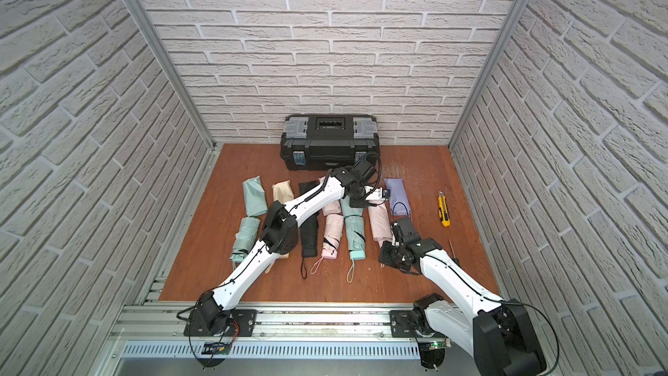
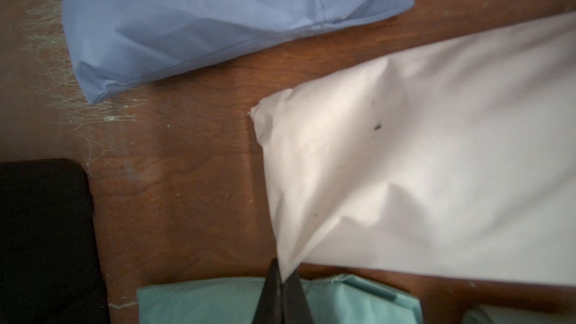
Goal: Take umbrellas out of sleeves
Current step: Take out the umbrella from the umbrella sleeve.
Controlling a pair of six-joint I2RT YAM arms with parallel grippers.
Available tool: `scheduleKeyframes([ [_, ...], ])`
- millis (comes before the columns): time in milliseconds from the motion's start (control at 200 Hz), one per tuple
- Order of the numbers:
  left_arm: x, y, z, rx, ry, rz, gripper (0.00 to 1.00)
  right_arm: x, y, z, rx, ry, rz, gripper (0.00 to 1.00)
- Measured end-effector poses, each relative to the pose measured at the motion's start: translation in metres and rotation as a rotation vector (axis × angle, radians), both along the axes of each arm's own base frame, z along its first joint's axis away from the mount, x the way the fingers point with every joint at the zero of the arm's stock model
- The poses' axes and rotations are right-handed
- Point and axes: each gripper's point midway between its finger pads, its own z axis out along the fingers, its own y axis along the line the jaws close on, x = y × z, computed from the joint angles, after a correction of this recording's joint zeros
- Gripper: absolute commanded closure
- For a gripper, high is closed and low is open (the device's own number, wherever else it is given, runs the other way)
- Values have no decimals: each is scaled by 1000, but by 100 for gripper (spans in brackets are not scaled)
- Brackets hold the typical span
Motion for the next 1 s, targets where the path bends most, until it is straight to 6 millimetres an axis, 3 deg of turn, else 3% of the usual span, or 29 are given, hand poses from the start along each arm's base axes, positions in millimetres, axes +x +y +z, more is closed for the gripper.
scheduleKeyframes([
  [1000, 10, 3, 3, -2, -27, 54, 100, 0, -1, 10, 8, -55, -29, 97],
])
